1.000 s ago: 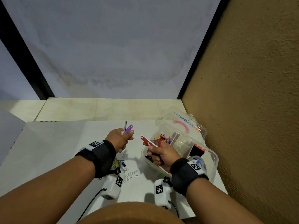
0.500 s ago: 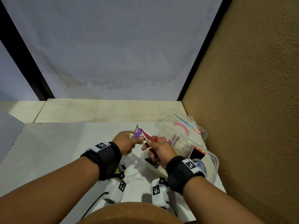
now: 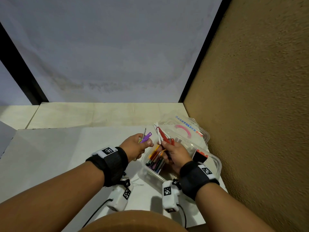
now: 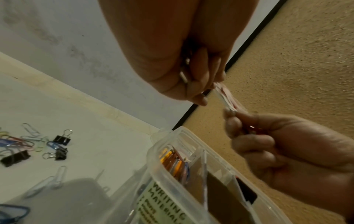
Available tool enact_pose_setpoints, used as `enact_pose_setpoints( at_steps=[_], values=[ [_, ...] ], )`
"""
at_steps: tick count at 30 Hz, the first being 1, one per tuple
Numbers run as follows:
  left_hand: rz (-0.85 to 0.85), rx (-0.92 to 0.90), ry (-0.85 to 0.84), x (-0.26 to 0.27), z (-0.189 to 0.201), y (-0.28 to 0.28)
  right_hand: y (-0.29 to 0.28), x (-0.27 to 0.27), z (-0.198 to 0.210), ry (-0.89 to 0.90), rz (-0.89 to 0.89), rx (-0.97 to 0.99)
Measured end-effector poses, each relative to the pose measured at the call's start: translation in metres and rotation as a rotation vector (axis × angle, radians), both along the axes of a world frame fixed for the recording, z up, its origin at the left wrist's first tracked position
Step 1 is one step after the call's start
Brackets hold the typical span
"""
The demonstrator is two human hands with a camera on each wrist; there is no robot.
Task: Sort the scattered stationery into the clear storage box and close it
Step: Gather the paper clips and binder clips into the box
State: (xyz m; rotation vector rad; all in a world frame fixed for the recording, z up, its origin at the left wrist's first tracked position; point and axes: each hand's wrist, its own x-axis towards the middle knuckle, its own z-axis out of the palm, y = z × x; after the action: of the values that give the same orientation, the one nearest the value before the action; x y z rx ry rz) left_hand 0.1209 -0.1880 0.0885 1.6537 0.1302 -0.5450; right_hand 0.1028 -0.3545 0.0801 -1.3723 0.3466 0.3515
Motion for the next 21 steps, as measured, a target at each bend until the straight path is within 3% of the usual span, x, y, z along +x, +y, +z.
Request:
enact_pose_setpoints(
  at_steps=[3, 6, 11, 13, 21],
  values=[
    [0.018, 0.076, 0.001, 0.000, -0.004, 0.002, -0.033, 0.000, 0.003, 0.044, -0.080, -0.048],
    [0.056, 0.086, 0.025, 0.000, -0.013, 0.005, -0.068, -0.002, 0.006, 0.096, -0.099, -0.251],
    [0.089, 0.123, 0.052, -0.003, -0.024, 0.007, -0.092, 0.006, -0.003, 0.296, 0.249, -0.892],
    [0.098, 0.133, 0.054, -0.006, -0.029, 0.008, -0.083, 0.009, -0.002, 0.290, 0.414, -1.157],
    [0.142, 0.186, 0.050, -0.017, -0.035, 0.018, -0.074, 0.054, -0.053, 0.316, 0.684, -1.464]
  ],
)
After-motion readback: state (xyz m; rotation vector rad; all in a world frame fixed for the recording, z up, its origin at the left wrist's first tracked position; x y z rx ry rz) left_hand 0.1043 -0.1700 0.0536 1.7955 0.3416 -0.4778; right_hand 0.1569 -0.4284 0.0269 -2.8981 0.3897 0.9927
